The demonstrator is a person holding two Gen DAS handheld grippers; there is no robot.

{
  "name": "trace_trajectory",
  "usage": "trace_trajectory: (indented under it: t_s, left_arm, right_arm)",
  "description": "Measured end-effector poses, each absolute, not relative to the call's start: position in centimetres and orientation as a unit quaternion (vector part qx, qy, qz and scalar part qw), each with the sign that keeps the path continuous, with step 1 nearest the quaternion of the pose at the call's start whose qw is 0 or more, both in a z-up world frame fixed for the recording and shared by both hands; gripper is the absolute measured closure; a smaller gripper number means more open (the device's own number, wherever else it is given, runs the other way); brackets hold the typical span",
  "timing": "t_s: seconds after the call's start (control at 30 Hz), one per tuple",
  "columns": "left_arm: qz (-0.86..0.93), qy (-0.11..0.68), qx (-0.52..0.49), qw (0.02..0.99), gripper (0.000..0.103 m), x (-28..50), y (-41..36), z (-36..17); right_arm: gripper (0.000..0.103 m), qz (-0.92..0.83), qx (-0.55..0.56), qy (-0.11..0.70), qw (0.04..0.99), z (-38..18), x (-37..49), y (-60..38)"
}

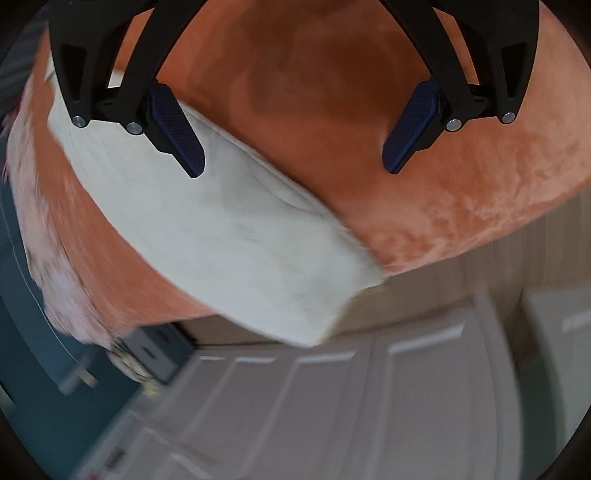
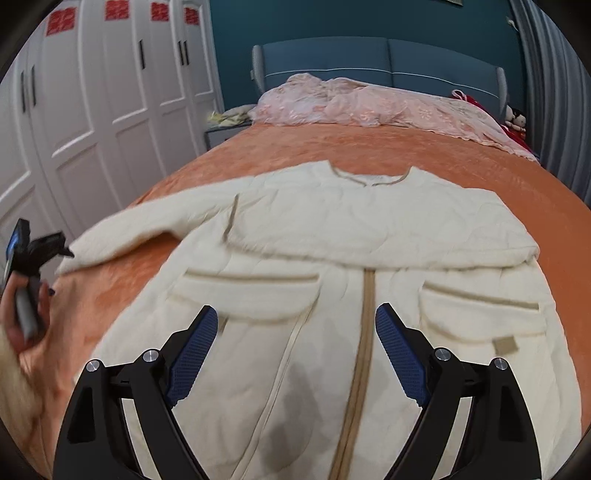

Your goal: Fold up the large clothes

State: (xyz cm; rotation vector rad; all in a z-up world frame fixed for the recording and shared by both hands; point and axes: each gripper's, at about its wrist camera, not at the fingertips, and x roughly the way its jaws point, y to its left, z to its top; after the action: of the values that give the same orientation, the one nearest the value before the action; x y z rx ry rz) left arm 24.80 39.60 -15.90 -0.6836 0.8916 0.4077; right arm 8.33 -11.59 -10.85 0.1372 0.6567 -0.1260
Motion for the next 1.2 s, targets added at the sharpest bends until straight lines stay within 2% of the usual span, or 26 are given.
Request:
trace_trajectory:
  t_s: [0.13,0.2,0.27,0.33,0.57,0.63,0.67,0.7,0.77,0.9,1.03,1.13,1.17,1.2]
  left_arm:
    - [0.194,0.415,-0.297,0.838,0.01,26.0,39.3,-15.5]
    - [0.187,0.414,-0.29,0.842,0.029,26.7,38.2,-15.2]
    - [0.165,0.426,-0.28,0.844,0.076,27.4,37.3,-15.1]
    - [0.133,0.426,-0.282,0.849,0.095,27.9,36.2,-14.0]
    - [-0.004,0.334,-0.212,0.918,0.097,26.1,25.1,-1.8]
    - [-0.043,0.306,-0.2,0.93,0.097,25.0,21.3,1.5]
    - [-0.054,0.299,-0.199,0.932,0.097,24.6,20.3,2.3]
    - [-0.069,0.292,-0.2,0.933,0.097,24.2,18.8,3.3]
    - [-0.084,0.288,-0.198,0.933,0.097,23.7,17.0,4.3]
    - [-0.11,0.291,-0.172,0.934,0.097,22.9,12.8,5.5]
    - [-0.162,0.307,-0.146,0.926,0.097,22.6,6.8,5.9]
    - [-0.22,0.346,-0.138,0.902,0.096,23.2,0.9,3.8]
    - [-0.243,0.381,-0.13,0.883,0.093,23.7,-2.3,2.0]
    - [-0.254,0.405,-0.126,0.869,0.093,23.9,-4.2,0.6]
  right_arm:
    - [0.018,-0.061,0.077,0.345,0.933,-11.9,8.2,-11.0]
    - [0.018,-0.063,0.082,0.347,0.932,-12.0,8.0,-11.0]
    - [0.018,-0.065,0.081,0.349,0.931,-12.1,7.8,-11.0]
    - [0.018,-0.064,0.076,0.35,0.931,-12.1,7.6,-11.1]
    - [0.02,-0.084,0.047,0.349,0.932,-11.3,10.4,-13.4]
    - [0.05,-0.089,0.045,0.362,0.927,-11.1,13.7,-15.2]
    - [0.074,-0.094,0.055,0.373,0.921,-11.2,15.8,-16.5]
    - [0.087,-0.096,0.073,0.38,0.917,-11.5,17.3,-17.7]
    - [0.097,-0.103,0.103,0.391,0.909,-12.3,20.0,-19.8]
    - [0.098,-0.1,0.106,0.438,0.887,-15.8,23.1,-21.0]
    - [0.098,-0.083,0.123,0.416,0.897,-16.4,22.3,-21.6]
    - [0.1,-0.071,0.17,0.401,0.897,-16.2,20.6,-23.1]
    - [0.1,-0.073,0.181,0.395,0.898,-16.0,19.6,-23.8]
    - [0.095,-0.079,0.185,0.388,0.899,-15.7,18.7,-24.2]
